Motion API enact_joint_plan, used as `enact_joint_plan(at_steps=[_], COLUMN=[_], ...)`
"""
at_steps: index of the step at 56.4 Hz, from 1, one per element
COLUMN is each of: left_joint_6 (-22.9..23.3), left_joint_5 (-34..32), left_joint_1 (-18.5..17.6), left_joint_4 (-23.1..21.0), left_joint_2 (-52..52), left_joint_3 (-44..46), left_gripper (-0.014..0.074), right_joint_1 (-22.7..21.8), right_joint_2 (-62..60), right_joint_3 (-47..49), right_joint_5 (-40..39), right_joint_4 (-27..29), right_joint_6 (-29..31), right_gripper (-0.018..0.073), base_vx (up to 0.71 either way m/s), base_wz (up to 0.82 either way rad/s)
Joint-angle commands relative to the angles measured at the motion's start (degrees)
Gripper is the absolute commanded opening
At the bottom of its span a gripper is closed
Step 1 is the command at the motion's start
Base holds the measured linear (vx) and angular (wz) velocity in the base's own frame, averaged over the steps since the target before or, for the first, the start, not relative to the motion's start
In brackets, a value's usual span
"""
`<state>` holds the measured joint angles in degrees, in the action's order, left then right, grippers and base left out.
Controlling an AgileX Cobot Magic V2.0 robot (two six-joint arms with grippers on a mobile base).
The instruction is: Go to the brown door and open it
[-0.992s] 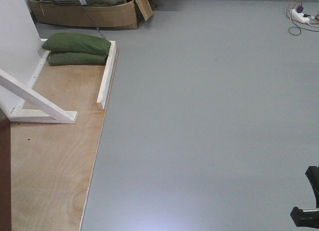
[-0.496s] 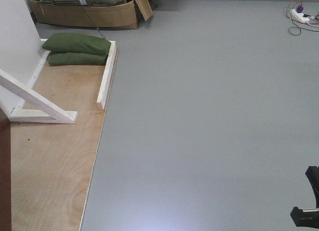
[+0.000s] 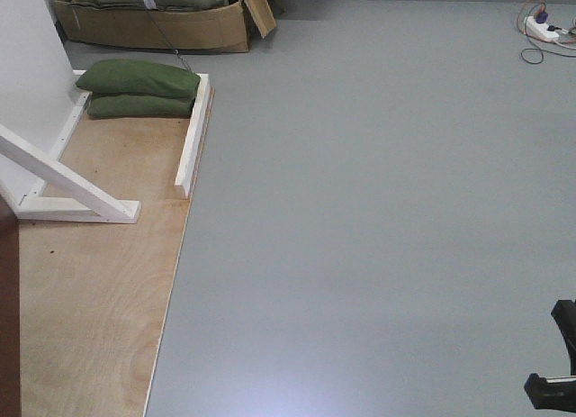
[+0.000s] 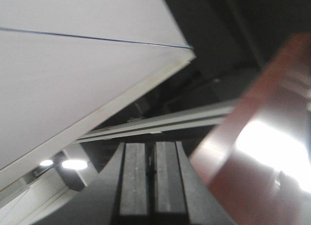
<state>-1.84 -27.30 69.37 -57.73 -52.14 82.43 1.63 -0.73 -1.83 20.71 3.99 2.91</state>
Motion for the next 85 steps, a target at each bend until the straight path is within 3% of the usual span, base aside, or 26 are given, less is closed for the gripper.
enact_joint_plan(at_steps=[1,8,13,21,27,31,39,43,56,63,69,76,81,85], left_joint_6=[-0.1,-0.4,-0.4,-0.3,-0.3,-0.5,-0.5,-0.5,-0.5,-0.5,-0.5,-0.5,-0.5,-0.5], left_joint_5=[-2.1,-6.7,-5.3,7.5,14.6,14.1,3.6,0.4,-8.8,-8.3,-2.9,3.1,1.7,-0.4], left_joint_1=[1.7,3.5,3.9,3.9,4.1,5.1,8.8,10.5,11.5,11.5,11.5,11.5,11.5,11.7], left_joint_4=[-2.0,-1.9,-2.7,-12.8,-15.1,-11.5,3.7,9.0,10.6,10.6,13.3,24.3,32.3,34.6], left_joint_2=[-1.8,-5.3,-7.5,-10.1,-11.4,-12.8,-15.5,-16.4,-17.1,-17.1,-17.2,-17.3,-17.8,-18.3], left_joint_3=[1.0,1.0,1.0,1.0,1.0,1.0,1.0,1.0,1.0,1.0,1.0,1.0,1.0,1.0], left_gripper=[-0.0006,-0.0006,-0.0006,-0.0006,-0.0006,-0.0006,-0.0006,-0.0006,-0.0006,-0.0006,-0.0006,-0.0006,-0.0006,-0.0006], right_joint_1=[-0.1,-0.1,-0.1,-0.1,-0.1,-0.1,-0.1,-0.1,-0.1,-0.1,-0.1,-0.1,-0.1,-0.1], right_joint_2=[-0.3,-0.3,-0.3,-0.3,-0.3,-0.3,-0.3,-0.3,-0.3,-0.3,-0.3,-0.3,-0.3,-0.3], right_joint_3=[-0.2,-0.2,-0.2,-0.2,-0.2,-0.2,-0.2,-0.2,-0.2,-0.2,-0.2,-0.2,-0.2,-0.2], right_joint_5=[-4.3,-4.3,-4.3,-4.3,-4.3,-4.3,-4.3,-4.3,-4.3,-4.3,-4.3,-4.3,-4.3,-4.3], right_joint_4=[-0.2,-0.2,-0.2,-0.2,-0.2,-0.2,-0.2,-0.2,-0.2,-0.2,-0.2,-0.2,-0.2,-0.2], right_joint_6=[0.4,0.4,0.4,0.4,0.4,0.4,0.4,0.4,0.4,0.4,0.4,0.4,0.4,0.4], right_gripper=[0.0000,0.0000,0.0000,0.0000,0.0000,0.0000,0.0000,0.0000,0.0000,0.0000,0.0000,0.0000,0.0000,0.0000], base_vx=[0.00,0.00,0.00,0.00,0.00,0.00,0.00,0.00,0.00,0.00,0.00,0.00,0.00,0.00], base_wz=[0.00,0.00,0.00,0.00,0.00,0.00,0.00,0.00,0.00,0.00,0.00,0.00,0.00,0.00])
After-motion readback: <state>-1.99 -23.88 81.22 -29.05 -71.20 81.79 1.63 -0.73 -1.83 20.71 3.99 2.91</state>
